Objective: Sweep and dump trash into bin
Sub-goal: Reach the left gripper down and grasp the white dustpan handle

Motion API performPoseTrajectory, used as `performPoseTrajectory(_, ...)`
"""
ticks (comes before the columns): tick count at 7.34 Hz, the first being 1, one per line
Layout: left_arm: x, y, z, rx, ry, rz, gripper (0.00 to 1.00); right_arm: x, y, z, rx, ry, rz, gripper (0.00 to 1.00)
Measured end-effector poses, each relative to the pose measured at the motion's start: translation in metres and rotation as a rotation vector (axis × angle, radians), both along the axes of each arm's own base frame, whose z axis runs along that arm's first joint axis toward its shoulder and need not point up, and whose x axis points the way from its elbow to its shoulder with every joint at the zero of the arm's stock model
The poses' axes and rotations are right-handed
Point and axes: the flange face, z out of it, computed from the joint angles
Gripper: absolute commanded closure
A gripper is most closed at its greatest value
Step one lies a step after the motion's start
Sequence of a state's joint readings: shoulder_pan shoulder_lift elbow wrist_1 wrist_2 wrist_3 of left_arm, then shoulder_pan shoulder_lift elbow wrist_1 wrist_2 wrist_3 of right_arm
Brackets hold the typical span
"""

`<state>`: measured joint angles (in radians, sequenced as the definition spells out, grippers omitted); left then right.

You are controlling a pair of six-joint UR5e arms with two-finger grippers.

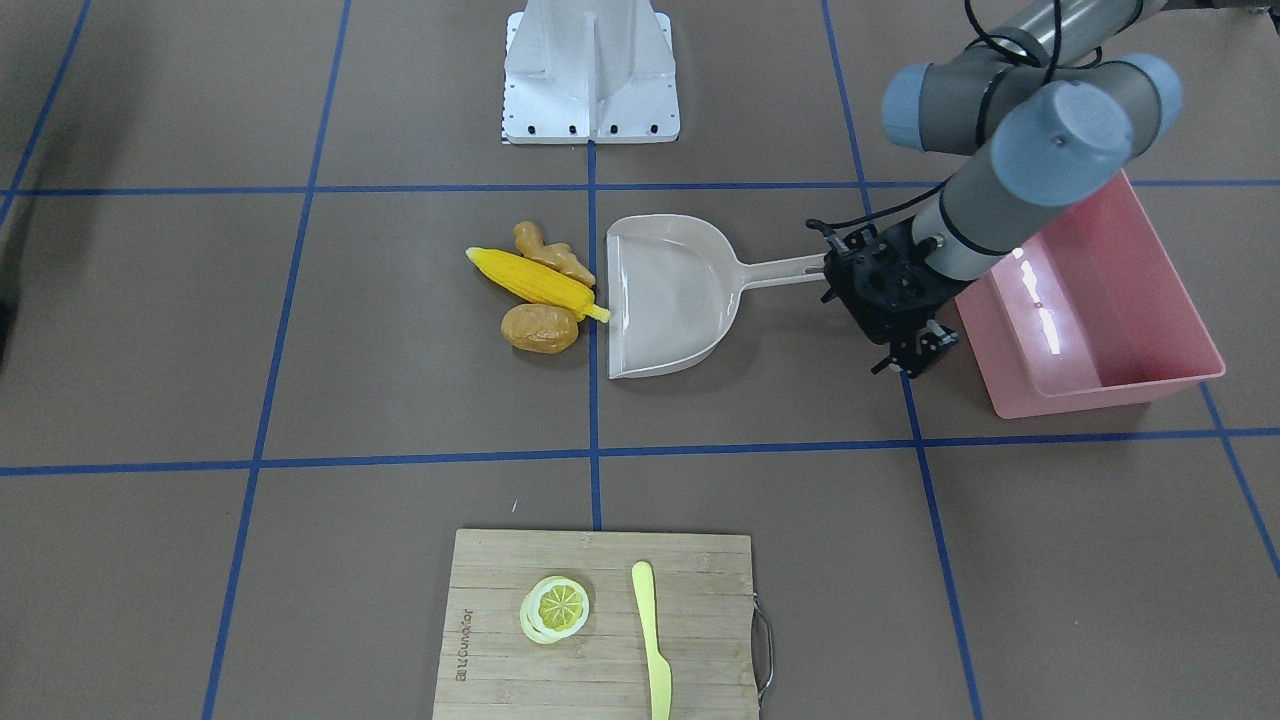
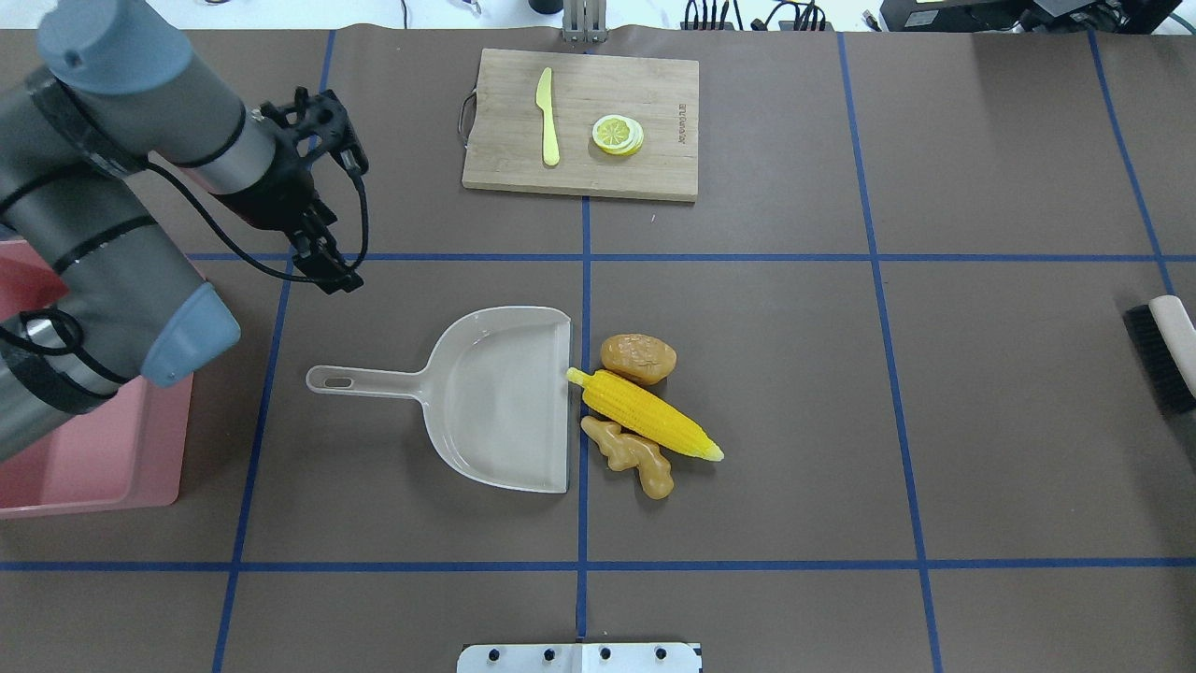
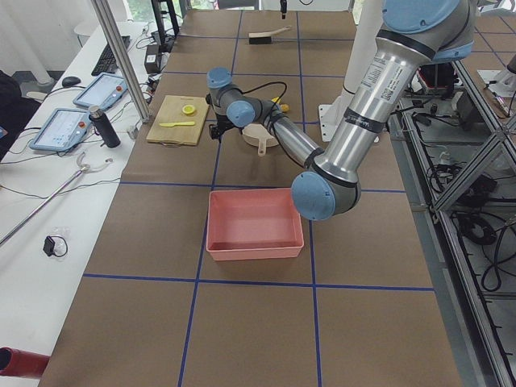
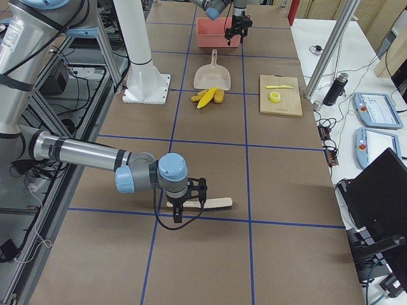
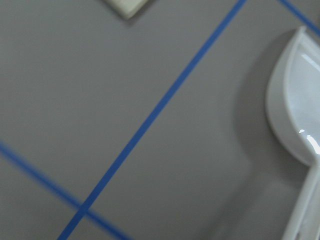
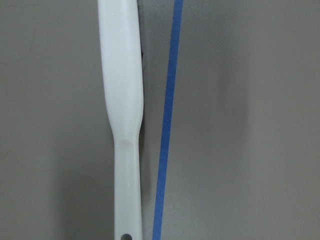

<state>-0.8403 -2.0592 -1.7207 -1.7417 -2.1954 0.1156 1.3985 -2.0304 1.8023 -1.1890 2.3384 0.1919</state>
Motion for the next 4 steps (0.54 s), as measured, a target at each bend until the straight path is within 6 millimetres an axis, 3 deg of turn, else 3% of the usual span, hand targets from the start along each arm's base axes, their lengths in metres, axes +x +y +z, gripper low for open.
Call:
performPoseTrajectory(2, 0.015, 0.022, -0.023, 0.091, 0.05, 0.012, 0.02, -0.02, -0.008, 0.001, -0.073, -0.009, 0.05, 0.01)
performPoseTrajectory(4, 0.01, 0.035, -0.017, 0.116, 0.066, 0.05, 0.01, -0.041, -0.012, -0.003, -0.091, -0.023, 0.064, 0.01)
